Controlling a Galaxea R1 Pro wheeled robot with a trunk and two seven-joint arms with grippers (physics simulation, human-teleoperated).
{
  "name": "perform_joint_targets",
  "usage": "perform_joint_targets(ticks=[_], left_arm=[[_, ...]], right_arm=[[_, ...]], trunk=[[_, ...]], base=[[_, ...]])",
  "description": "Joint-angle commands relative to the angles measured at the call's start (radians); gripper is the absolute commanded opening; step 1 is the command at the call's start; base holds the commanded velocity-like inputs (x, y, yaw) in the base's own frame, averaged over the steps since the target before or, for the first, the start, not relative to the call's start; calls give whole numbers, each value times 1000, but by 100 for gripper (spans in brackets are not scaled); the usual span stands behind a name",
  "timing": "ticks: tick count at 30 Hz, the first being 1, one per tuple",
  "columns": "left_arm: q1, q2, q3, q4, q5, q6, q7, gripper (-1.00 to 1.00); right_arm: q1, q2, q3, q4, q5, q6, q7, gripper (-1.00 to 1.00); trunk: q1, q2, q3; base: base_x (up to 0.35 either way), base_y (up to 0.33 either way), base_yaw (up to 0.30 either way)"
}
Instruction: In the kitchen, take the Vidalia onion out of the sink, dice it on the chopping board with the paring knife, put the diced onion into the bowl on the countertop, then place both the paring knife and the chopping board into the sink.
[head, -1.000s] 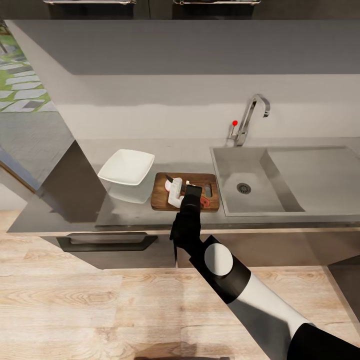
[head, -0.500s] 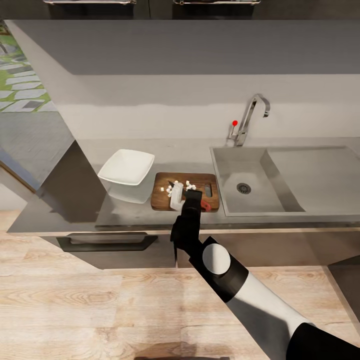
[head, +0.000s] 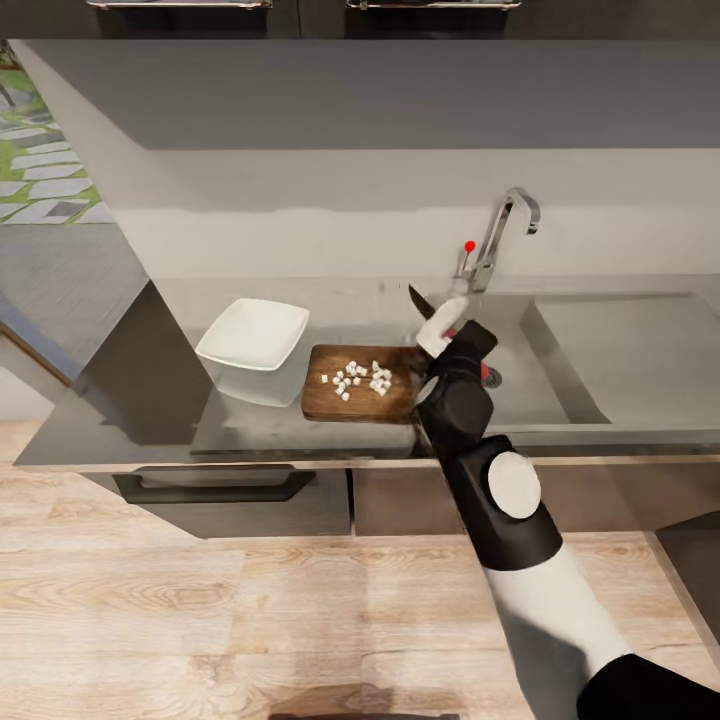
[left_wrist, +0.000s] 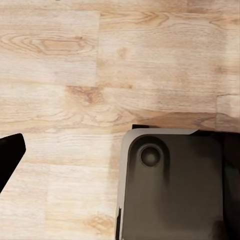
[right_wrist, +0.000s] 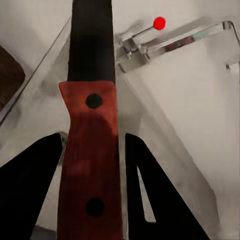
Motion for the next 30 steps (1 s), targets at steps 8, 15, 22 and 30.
perform_joint_targets(ticks=[8,15,22,30], left_arm=[[0,2,-8,-2,10,-2,5,100],[0,2,-8,-4,9,-2,5,100],[0,2,-8,-6,9,-3,5,100],[0,2,-12,-7,8,-4,5,100]], right_arm=[[-1,0,-323,-7,-348,-3,10,-100],[-1,0,-499,-6,-445,-3,19,-100],[-1,0,-527,-3,-486,-3,19,-100],[-1,0,-731,32,-493,-147,19,-100]], trunk=[[1,-2,-1],[1,-2,-1],[1,-2,-1],[1,-2,-1]], base=[[9,0,0],[195,0,0],[233,0,0],[22,0,0]])
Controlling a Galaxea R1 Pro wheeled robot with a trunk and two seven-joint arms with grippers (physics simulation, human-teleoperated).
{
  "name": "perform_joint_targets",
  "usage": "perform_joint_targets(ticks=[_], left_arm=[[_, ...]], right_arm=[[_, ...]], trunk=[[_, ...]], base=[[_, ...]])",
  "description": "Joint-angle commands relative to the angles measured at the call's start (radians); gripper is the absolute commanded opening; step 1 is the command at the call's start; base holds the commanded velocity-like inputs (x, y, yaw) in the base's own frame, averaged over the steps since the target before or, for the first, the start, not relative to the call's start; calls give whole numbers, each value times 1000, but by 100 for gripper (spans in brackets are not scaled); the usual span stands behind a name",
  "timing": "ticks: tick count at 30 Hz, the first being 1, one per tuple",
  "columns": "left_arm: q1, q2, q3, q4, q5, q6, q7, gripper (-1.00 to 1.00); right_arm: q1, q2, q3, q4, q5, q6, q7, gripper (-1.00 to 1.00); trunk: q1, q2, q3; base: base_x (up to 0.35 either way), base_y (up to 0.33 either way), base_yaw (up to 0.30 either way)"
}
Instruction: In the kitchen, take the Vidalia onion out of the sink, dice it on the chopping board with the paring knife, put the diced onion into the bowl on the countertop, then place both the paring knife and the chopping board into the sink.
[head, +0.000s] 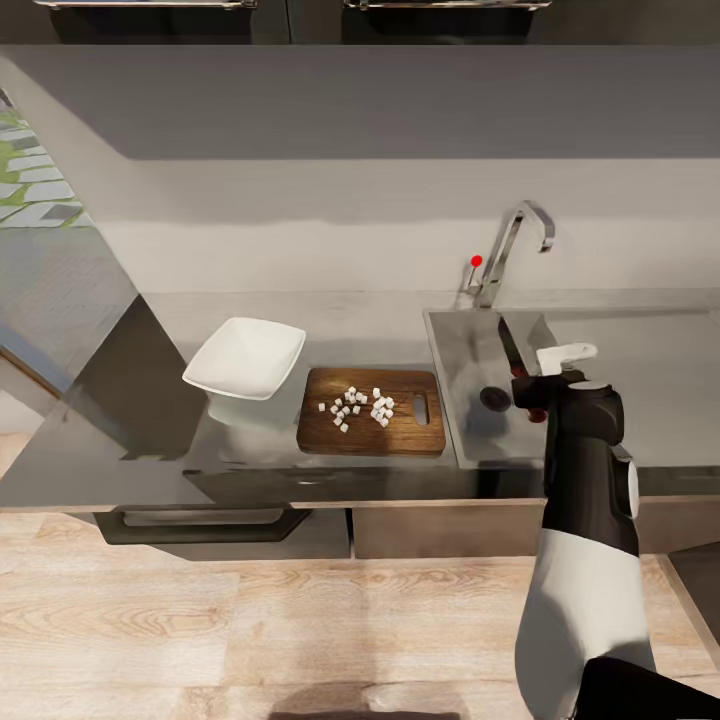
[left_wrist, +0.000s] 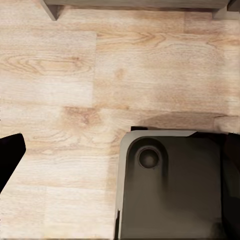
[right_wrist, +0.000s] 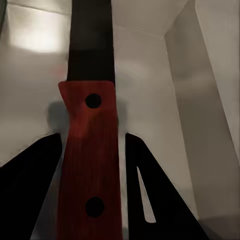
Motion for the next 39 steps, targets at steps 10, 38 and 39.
perform_joint_targets(ticks=[10,38,39], left_arm=[[0,2,-5,28,11,-2,5,100],[-1,2,-5,32,11,-2,5,100],[-1,2,-5,32,11,-2,5,100]], right_arm=[[-1,1,-123,306,-35,-188,-14,-100],[-1,1,-242,563,-138,-384,-186,-100],[-1,1,-243,564,-138,-384,-187,-100]], trunk=[[1,-2,-1],[1,-2,-1],[1,-2,-1]], base=[[0,0,0],[93,0,0],[0,0,0]])
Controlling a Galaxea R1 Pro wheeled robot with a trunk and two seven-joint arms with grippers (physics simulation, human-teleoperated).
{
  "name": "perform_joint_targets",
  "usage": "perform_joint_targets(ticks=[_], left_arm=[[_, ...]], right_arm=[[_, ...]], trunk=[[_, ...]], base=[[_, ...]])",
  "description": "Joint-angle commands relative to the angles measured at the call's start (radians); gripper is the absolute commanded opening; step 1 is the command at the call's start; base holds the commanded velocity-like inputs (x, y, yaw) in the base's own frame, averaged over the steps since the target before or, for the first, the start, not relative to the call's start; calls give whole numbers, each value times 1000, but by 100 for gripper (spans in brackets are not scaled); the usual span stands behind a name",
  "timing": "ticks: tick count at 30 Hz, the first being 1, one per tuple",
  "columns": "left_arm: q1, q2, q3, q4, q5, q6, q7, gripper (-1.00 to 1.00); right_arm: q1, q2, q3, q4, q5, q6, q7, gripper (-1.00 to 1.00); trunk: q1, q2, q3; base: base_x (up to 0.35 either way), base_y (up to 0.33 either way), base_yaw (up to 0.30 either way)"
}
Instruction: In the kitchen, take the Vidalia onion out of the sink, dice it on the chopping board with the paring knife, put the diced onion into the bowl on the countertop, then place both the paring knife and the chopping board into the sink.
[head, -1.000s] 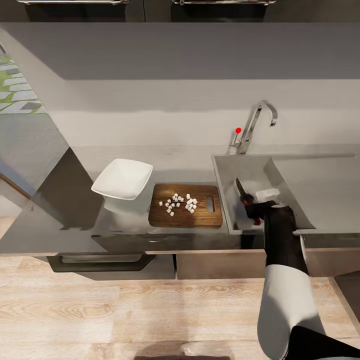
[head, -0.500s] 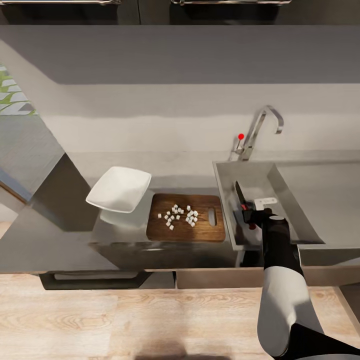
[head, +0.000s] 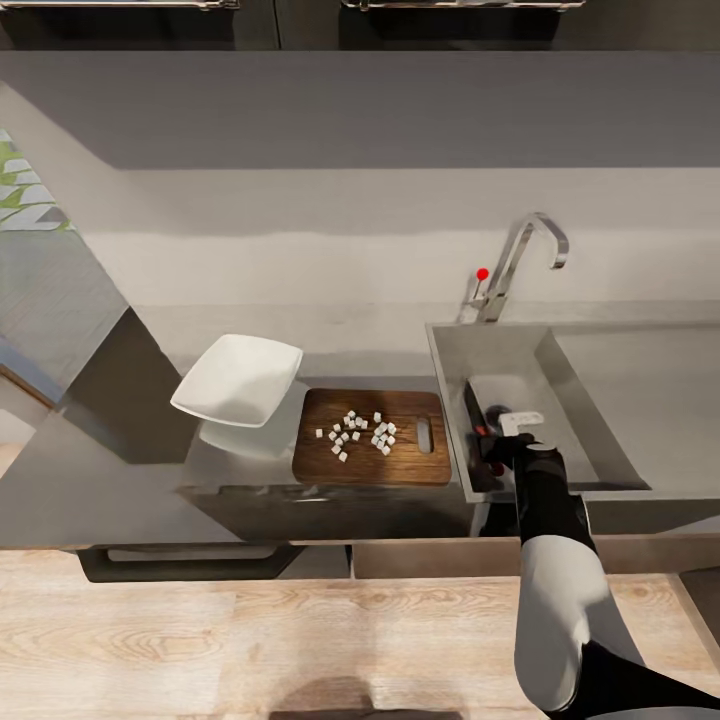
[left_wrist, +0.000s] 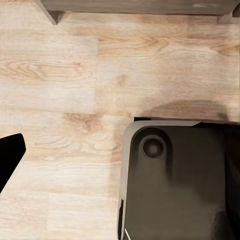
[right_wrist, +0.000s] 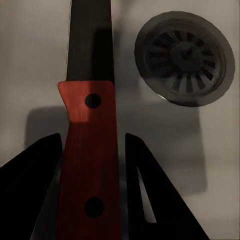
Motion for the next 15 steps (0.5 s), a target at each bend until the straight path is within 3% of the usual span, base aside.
perform_joint_targets(ticks=[1,3,4,11,15], left_arm=[[0,1,-8,4,9,-2,5,100],[0,1,-8,8,9,-2,5,100],[0,1,-8,9,8,-2,5,100],[0,2,-8,11,9,-2,5,100],[0,2,-8,13,9,-2,5,100]], right_arm=[[-1,1,-6,-1,10,1,8,-100],[-1,1,-7,-1,10,0,7,-100],[-1,1,-7,-1,10,0,7,100],[-1,1,-7,-25,6,-7,14,100],[-1,1,-4,-173,-13,-1,33,100]], trunk=[[1,-2,-1],[1,-2,-1],[1,-2,-1],[1,-2,-1],[1,-2,-1]], base=[[0,0,0],[0,0,0],[0,0,0],[0,0,0],[0,0,0]])
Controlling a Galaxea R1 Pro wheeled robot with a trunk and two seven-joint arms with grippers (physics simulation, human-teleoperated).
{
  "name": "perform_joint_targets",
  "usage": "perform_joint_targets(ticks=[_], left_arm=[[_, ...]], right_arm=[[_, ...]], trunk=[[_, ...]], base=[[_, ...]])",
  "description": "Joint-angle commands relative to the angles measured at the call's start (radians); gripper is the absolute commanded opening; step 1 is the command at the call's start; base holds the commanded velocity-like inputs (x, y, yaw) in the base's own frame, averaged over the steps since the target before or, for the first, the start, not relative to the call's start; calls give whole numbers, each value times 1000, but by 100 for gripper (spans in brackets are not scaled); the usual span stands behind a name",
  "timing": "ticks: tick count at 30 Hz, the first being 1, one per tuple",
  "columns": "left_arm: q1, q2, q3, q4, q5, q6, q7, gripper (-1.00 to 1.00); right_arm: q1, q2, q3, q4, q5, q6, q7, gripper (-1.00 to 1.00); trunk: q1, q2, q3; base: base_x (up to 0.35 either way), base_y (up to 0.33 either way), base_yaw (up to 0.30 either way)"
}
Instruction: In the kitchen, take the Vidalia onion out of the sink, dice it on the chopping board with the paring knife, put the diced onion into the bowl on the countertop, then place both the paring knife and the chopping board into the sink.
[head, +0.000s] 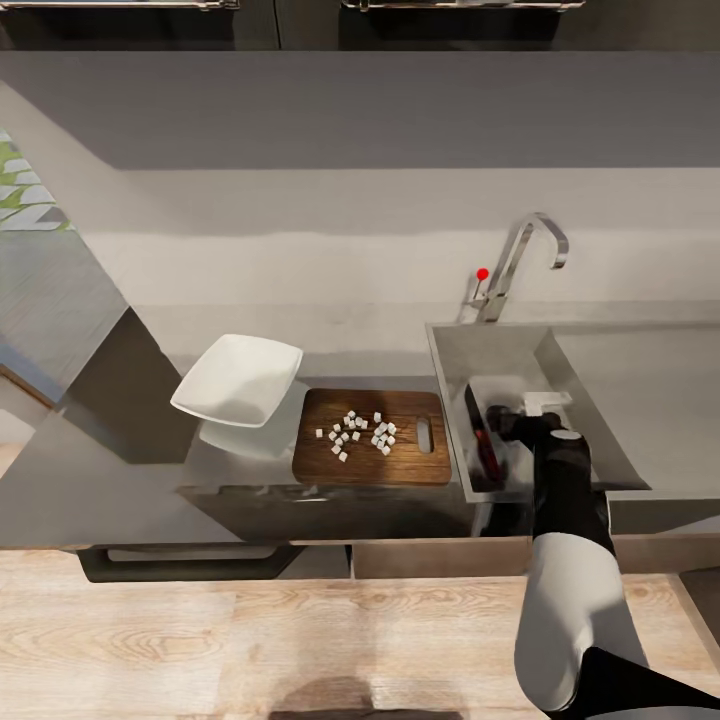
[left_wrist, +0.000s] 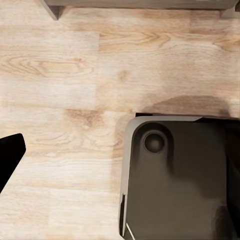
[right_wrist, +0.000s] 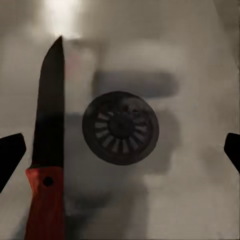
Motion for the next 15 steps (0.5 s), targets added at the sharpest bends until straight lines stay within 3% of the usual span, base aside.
perform_joint_targets(ticks=[1,5,8,12,15], left_arm=[[0,2,-8,-1,10,-2,5,100],[0,2,-8,-1,10,-2,5,100],[0,1,-8,0,10,-2,5,100],[0,1,-8,-1,10,-2,5,100],[0,1,-8,-2,9,-2,5,100]], right_arm=[[-1,1,-3,-62,7,10,36,100],[0,1,-1,-237,5,107,191,100],[36,1,0,-394,6,183,316,100],[75,1,5,-457,6,203,352,100],[82,1,6,-462,6,206,356,100]], trunk=[[1,-2,-2],[1,-2,-2],[1,-2,-2],[1,-2,-2],[1,-2,-2]], base=[[0,0,0],[0,0,0],[0,0,0],[-3,33,0],[-19,219,0]])
